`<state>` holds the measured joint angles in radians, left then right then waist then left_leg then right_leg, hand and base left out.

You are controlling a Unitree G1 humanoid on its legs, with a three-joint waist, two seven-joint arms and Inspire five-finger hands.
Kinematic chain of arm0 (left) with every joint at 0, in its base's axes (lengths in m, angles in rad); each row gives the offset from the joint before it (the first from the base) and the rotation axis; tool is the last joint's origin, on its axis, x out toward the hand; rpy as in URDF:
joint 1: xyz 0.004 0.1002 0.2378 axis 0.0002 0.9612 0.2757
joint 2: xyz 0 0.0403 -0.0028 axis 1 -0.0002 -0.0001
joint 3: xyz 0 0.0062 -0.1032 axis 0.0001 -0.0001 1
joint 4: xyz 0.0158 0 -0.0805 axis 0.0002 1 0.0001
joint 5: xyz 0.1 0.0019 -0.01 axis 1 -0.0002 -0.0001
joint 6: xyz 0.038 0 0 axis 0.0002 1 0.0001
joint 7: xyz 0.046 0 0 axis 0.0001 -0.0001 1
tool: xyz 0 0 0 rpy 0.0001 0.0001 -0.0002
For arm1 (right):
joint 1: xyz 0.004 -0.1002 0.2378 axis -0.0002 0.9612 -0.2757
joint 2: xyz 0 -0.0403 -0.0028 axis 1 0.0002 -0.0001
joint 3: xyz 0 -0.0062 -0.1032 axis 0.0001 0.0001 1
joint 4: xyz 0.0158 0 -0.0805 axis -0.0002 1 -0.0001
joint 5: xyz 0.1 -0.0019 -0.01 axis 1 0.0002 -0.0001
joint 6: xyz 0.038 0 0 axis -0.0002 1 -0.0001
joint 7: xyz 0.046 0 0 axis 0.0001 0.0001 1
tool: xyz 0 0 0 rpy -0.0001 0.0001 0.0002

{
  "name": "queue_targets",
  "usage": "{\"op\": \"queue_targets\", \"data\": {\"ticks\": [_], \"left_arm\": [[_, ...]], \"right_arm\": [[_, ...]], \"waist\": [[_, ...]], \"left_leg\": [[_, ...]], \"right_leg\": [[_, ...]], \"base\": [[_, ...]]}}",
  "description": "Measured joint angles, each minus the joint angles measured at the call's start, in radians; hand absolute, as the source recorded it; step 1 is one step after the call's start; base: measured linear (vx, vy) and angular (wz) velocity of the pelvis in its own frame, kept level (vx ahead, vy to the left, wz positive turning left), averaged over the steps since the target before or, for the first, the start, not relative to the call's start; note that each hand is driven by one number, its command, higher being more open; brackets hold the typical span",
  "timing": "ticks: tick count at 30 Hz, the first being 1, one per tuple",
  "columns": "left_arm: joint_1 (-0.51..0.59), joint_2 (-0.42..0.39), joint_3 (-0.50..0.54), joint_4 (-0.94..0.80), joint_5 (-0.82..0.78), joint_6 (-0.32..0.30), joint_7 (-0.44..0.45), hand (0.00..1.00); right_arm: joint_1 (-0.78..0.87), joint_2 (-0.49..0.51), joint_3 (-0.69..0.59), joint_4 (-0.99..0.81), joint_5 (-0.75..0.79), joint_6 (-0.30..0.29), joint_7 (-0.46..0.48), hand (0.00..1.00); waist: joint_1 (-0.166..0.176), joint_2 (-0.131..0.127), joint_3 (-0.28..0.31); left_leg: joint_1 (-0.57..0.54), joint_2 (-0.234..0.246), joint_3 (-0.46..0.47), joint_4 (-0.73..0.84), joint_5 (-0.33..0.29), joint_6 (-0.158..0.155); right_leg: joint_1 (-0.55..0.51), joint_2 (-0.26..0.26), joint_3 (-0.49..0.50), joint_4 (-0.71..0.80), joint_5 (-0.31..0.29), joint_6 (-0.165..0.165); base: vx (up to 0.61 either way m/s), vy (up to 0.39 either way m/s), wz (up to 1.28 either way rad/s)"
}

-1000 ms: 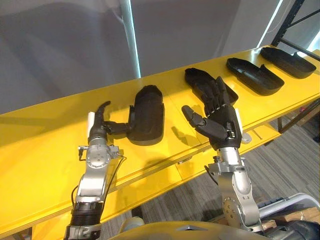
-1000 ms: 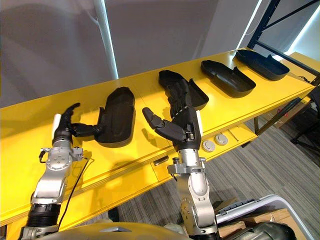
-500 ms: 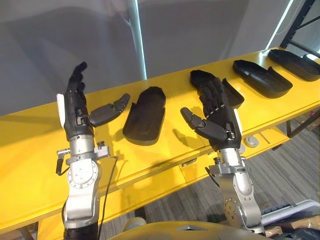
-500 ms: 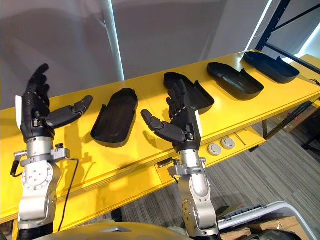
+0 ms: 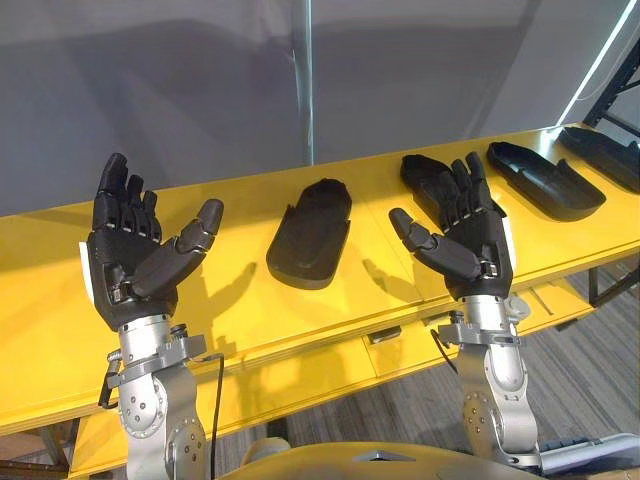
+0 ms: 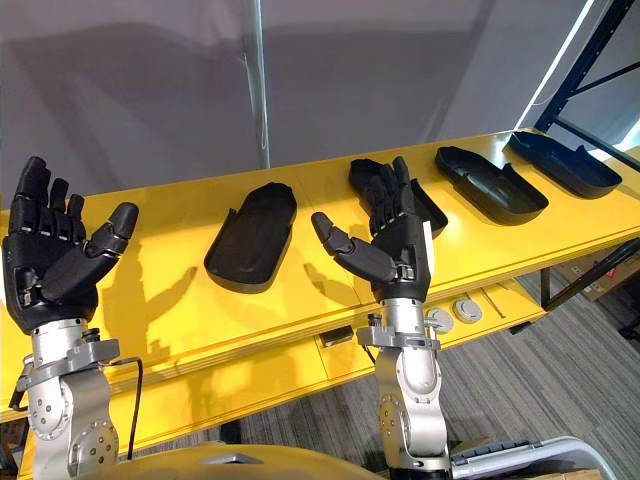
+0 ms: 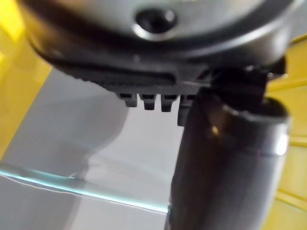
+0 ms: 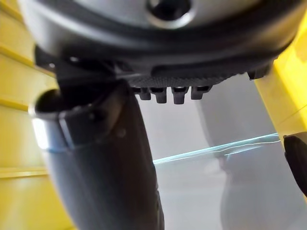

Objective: Walk over and take three plastic housings, then place them on the shelf

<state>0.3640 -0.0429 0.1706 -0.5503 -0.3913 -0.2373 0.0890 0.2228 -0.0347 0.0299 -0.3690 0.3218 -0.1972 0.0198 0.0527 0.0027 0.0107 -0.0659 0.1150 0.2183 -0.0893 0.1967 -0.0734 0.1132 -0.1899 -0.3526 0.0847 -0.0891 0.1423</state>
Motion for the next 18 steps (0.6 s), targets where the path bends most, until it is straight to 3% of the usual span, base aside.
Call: {"op": "queue_targets", "data": {"ticks": [8,18], "left_arm": [[-0.003,0.011,-0.064,0.054,-0.031,0.0,-0.027,1.0],[-0.002,0.029,-0.103,0.12,-0.031,0.03,-0.042,1.0]], "right_arm": [[-0.006,-0.01,0.002,0.004,0.0,-0.006,0.015,1.0],[-0.116,-0.085,0.073,0.02,-0.034,-0.006,0.144,1.0]], "waist": [[-0.001,0.0,0.027],[0.009,0.002,0.056]], "left_leg": [[0.003,0.0,-0.003,0.0,0.004,0.006],[-0.032,0.001,-0.005,0.0,0.013,0.013]], "right_leg": [[0.005,-0.001,0.001,0.017,-0.001,0.0],[-0.023,0.003,0.004,0.02,-0.003,-0.003]], "base": [[0.0,0.0,0.0],[-0.01,-0.001,0.03]]}}
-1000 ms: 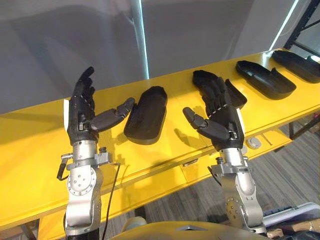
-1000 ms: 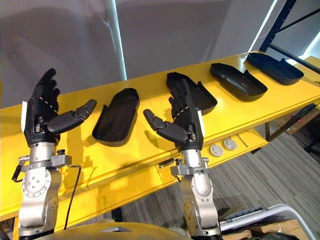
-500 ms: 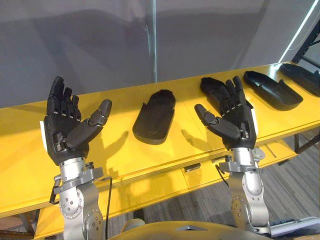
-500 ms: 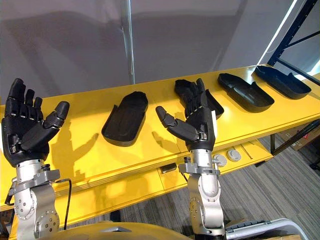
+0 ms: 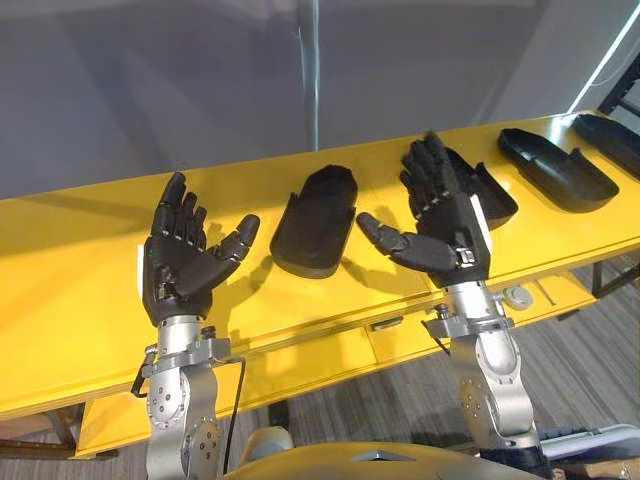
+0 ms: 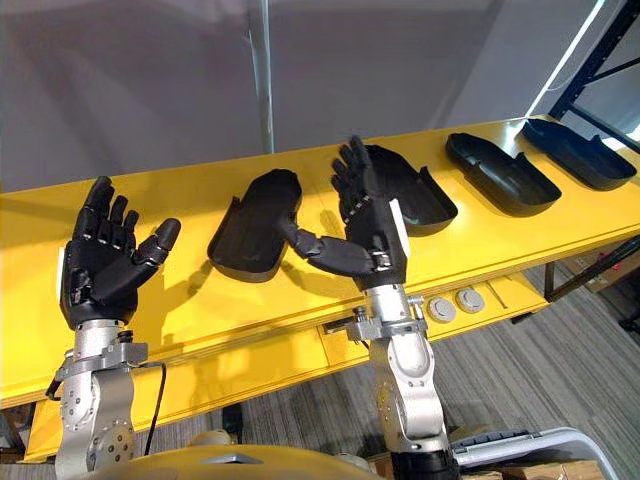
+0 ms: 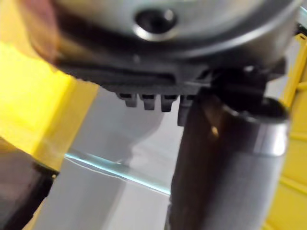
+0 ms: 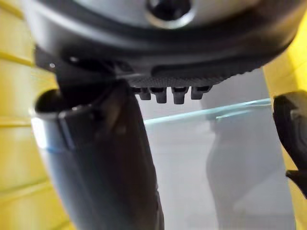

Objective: Walk over and take three plastic housings, then place them on the shelf

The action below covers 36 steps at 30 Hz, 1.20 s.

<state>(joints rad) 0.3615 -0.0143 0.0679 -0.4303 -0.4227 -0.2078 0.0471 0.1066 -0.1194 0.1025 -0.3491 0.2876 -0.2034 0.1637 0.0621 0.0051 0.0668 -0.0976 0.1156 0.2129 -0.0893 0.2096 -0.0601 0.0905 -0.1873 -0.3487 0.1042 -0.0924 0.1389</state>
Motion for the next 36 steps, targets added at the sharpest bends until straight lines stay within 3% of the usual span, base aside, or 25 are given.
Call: {"op": "queue_targets", "data": {"ticks": [5,10,16,25,36], "left_arm": [[0.0,0.034,0.009,0.023,0.014,0.012,-0.015,1.0],[0.0,0.059,0.006,0.042,0.056,0.018,-0.015,1.0],[-0.009,0.073,-0.006,0.042,0.077,0.04,-0.014,1.0],[-0.008,0.074,-0.013,0.042,0.075,0.101,-0.039,1.0],[-0.012,0.107,-0.015,0.042,0.075,0.108,-0.08,1.0]], "right_arm": [[-0.024,-0.02,0.001,0.042,-0.021,0.03,0.013,1.0],[-0.075,-0.043,-0.009,0.164,-0.081,0.138,-0.083,1.0],[-0.225,-0.045,-0.044,0.281,-0.127,0.239,-0.221,1.0],[-0.319,-0.045,-0.043,0.361,-0.094,0.302,-0.174,1.0],[-0.509,-0.135,-0.036,0.56,-0.025,0.368,-0.111,1.0]], "waist": [[0.014,-0.006,0.007],[0.012,-0.006,0.012],[0.014,0.017,0.049],[0.016,0.02,0.053],[0.02,0.055,0.076]], "left_leg": [[-0.01,-0.001,-0.009,0.0,0.002,0.001],[-0.016,0.0,-0.023,0.0,0.016,0.0],[-0.036,0.007,-0.047,0.0,0.023,-0.002],[-0.052,0.009,-0.073,0.0,0.036,-0.006],[-0.067,0.015,-0.113,0.001,0.054,-0.008]], "right_leg": [[-0.003,0.002,-0.006,-0.001,-0.001,-0.001],[-0.004,0.007,-0.014,0.002,-0.001,-0.001],[-0.02,0.016,-0.026,0.021,-0.008,-0.012],[-0.042,0.016,-0.036,0.058,-0.022,-0.009],[-0.064,0.016,-0.065,0.134,-0.061,-0.017]], "base": [[0.02,-0.018,0.05],[0.0,-0.023,0.06],[-0.06,-0.009,0.08],[-0.02,-0.017,0.05],[-0.02,-0.039,0.09]]}}
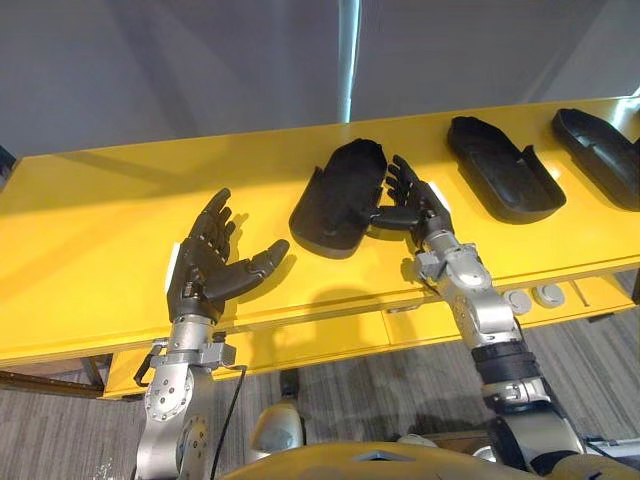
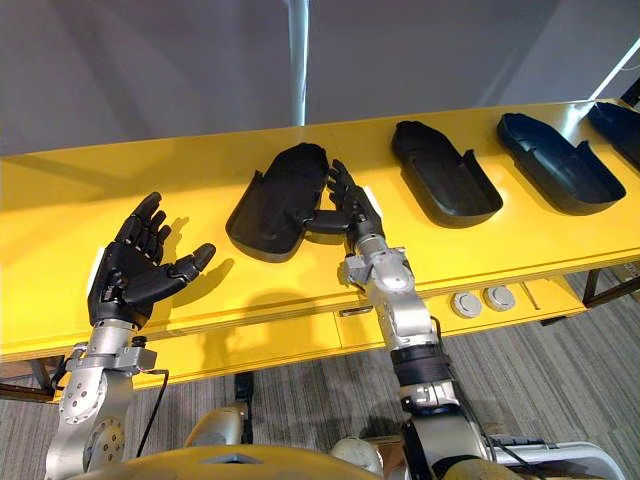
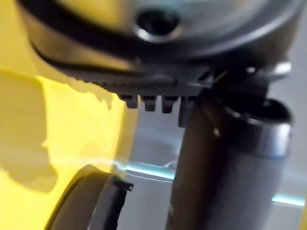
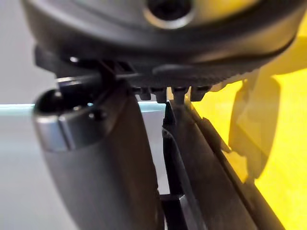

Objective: Walk over and take three plastic housings, then place them on the shelf

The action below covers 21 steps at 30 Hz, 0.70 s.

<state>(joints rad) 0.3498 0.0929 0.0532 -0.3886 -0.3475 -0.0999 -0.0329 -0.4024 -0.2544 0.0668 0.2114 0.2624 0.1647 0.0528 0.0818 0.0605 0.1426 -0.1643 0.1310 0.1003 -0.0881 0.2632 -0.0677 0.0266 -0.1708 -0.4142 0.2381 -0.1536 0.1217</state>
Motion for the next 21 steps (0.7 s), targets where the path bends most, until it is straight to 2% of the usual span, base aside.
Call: {"op": "queue_targets", "data": {"ticks": [7,10,11,12,13,14,15,21], "left_arm": [[-0.004,0.006,0.0,0.0,0.0,0.017,-0.001,1.0],[-0.009,0.006,-0.008,0.0,0.0,0.018,-0.001,1.0],[-0.009,0.007,-0.009,0.0,0.0,0.019,-0.001,1.0],[-0.01,0.01,-0.006,0.0,-0.003,0.018,0.002,1.0],[-0.01,0.015,-0.005,0.0,-0.004,0.018,0.002,1.0],[-0.008,0.025,-0.005,0.0,-0.004,0.018,0.001,1.0],[-0.011,0.027,-0.005,0.008,-0.004,0.018,0.002,1.0],[-0.038,0.025,-0.021,0.018,-0.005,0.018,0.008,1.0]], "right_arm": [[-0.117,-0.029,-0.005,0.142,0.021,0.004,0.022,1.0],[-0.18,-0.066,-0.006,0.207,0.02,0.003,0.032,1.0],[-0.207,-0.084,-0.006,0.232,0.02,0.003,0.037,1.0],[-0.229,-0.097,-0.008,0.252,0.018,0.0,0.043,1.0],[-0.241,-0.101,-0.01,0.26,0.018,0.0,0.048,1.0],[-0.255,-0.106,-0.019,0.262,0.018,-0.001,0.053,1.0],[-0.26,-0.107,-0.021,0.267,0.018,-0.007,0.055,1.0],[-0.366,-0.135,-0.017,0.39,0.017,-0.023,0.101,1.0]], "waist": [[0.003,0.01,0.005],[0.019,0.032,0.018],[0.024,0.042,0.024],[0.027,0.031,0.033],[0.029,0.013,0.046],[0.031,0.016,0.05],[0.031,0.024,0.047],[0.042,0.022,0.056]], "left_leg": [[-0.002,0.001,-0.03,0.001,0.007,-0.003],[-0.003,0.002,-0.043,0.0,0.001,-0.005],[-0.005,0.001,-0.042,-0.001,-0.026,-0.007],[-0.008,-0.007,-0.021,0.005,-0.076,-0.004],[-0.013,-0.017,-0.014,0.019,-0.093,0.017],[-0.023,-0.033,-0.015,0.109,-0.092,0.022],[-0.015,-0.036,-0.02,0.108,-0.06,0.013],[0.029,-0.045,-0.034,0.006,-0.003,0.012]], "right_leg": [[-0.008,-0.003,-0.019,0.056,-0.033,-0.005],[-0.01,-0.002,-0.029,0.066,-0.047,-0.014],[-0.01,-0.002,-0.035,0.062,-0.046,-0.016],[-0.011,-0.02,-0.041,0.038,-0.039,-0.022],[-0.01,-0.034,-0.048,0.033,-0.039,-0.021],[-0.004,-0.042,-0.043,0.037,-0.038,-0.017],[-0.006,-0.034,-0.042,0.054,-0.031,-0.008],[-0.01,-0.035,-0.02,0.057,-0.035,-0.008]], "base": [[-0.02,-0.057,0.11],[-0.04,-0.057,0.1],[-0.03,-0.034,0.16],[-0.05,0.006,0.19],[-0.02,0.033,0.13],[0.06,0.018,0.1],[0.11,-0.012,0.1],[0.02,-0.02,0.04]]}}
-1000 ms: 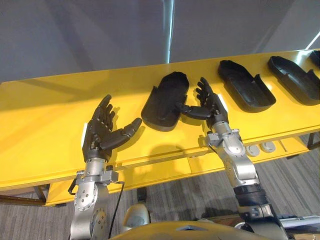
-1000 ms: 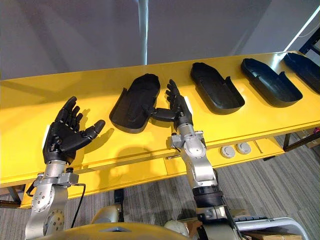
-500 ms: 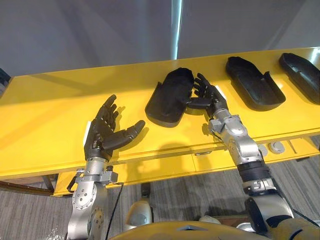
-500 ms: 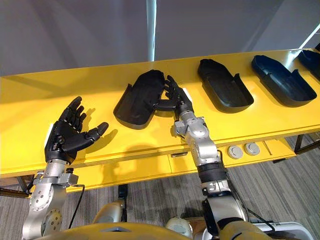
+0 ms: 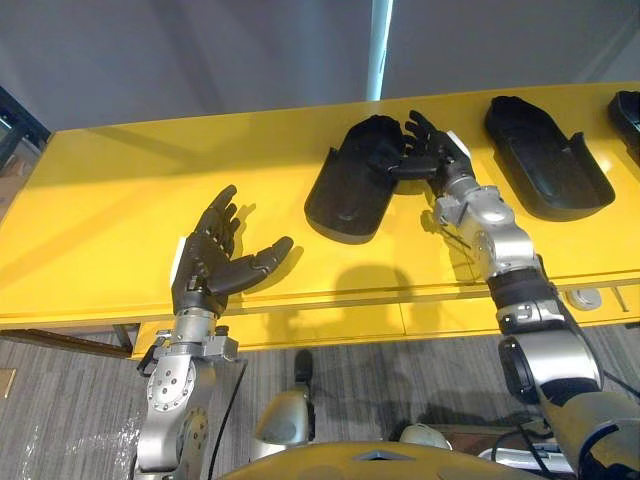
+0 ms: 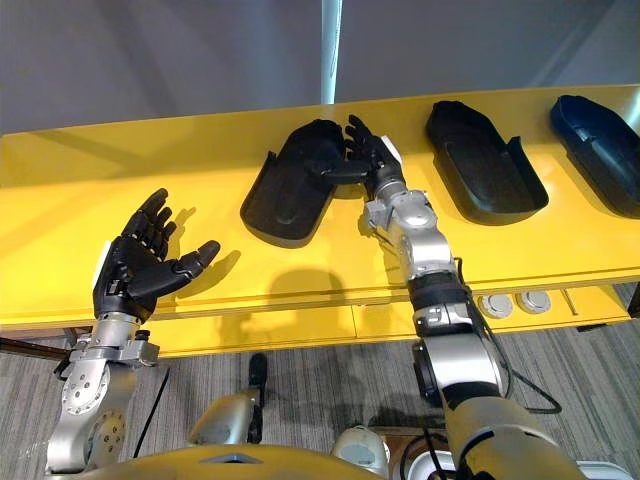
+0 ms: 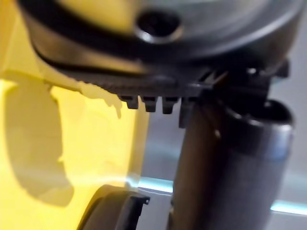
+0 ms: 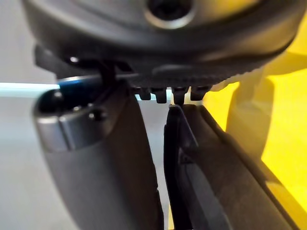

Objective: Walk over and take three plastic housings, then place them on the shelf

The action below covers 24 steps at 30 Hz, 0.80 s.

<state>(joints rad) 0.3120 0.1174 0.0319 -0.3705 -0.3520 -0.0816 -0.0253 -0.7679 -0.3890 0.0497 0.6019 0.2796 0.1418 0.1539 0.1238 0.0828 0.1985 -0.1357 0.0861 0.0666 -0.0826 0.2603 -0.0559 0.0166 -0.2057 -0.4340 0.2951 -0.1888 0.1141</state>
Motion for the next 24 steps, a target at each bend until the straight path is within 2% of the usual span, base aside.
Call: {"op": "queue_targets", "data": {"ticks": [6,11,16,19,21,24], "left_arm": [[0.003,-0.001,-0.008,0.0,0.0,-0.001,0.002,1.0],[0.003,0.0,-0.008,0.001,0.0,-0.006,-0.01,1.0],[-0.012,0.003,-0.013,0.001,0.0,-0.016,-0.033,1.0],[-0.044,0.012,-0.036,0.001,0.001,-0.024,-0.033,1.0],[-0.071,0.028,-0.064,0.001,0.005,-0.024,-0.031,1.0],[-0.096,0.05,-0.096,0.011,0.006,-0.023,-0.031,1.0]], "right_arm": [[-0.057,-0.01,0.054,0.063,-0.002,-0.039,0.042,1.0],[-0.08,-0.01,0.107,0.069,-0.004,-0.083,0.071,1.0],[-0.084,-0.011,0.108,0.053,-0.073,-0.156,0.007,1.0],[-0.08,-0.012,0.095,-0.1,-0.15,-0.198,-0.082,1.0],[-0.067,-0.012,0.078,-0.285,-0.205,-0.277,-0.138,1.0],[-0.055,-0.012,0.059,-0.453,-0.242,-0.346,-0.187,1.0]], "waist": [[0.012,0.035,0.027],[0.013,0.034,0.028],[0.011,0.032,0.029],[0.005,0.03,0.03],[-0.014,0.026,0.033],[-0.026,0.019,0.037]], "left_leg": [[-0.002,0.002,-0.017,-0.004,-0.011,-0.007],[-0.028,0.005,-0.02,-0.002,-0.001,-0.009],[-0.027,0.002,-0.017,-0.001,0.008,-0.008],[-0.026,0.007,0.0,-0.001,0.005,-0.012],[-0.019,0.009,0.015,-0.001,0.003,-0.013],[-0.001,0.012,0.037,-0.002,0.0,-0.011]], "right_leg": [[-0.006,0.002,-0.004,0.021,-0.014,-0.009],[-0.038,0.003,-0.001,0.038,-0.012,-0.006],[-0.04,-0.002,0.003,0.044,-0.012,-0.006],[-0.052,0.0,0.022,0.047,-0.011,-0.005],[-0.053,0.0,0.034,0.047,-0.01,-0.004],[-0.049,0.001,0.058,0.038,-0.007,-0.001]], "base": [[-0.07,-0.029,0.06],[0.0,-0.041,-0.02],[0.03,-0.039,0.0],[-0.01,-0.041,-0.16],[-0.01,-0.037,-0.15],[-0.01,-0.034,-0.23]]}}
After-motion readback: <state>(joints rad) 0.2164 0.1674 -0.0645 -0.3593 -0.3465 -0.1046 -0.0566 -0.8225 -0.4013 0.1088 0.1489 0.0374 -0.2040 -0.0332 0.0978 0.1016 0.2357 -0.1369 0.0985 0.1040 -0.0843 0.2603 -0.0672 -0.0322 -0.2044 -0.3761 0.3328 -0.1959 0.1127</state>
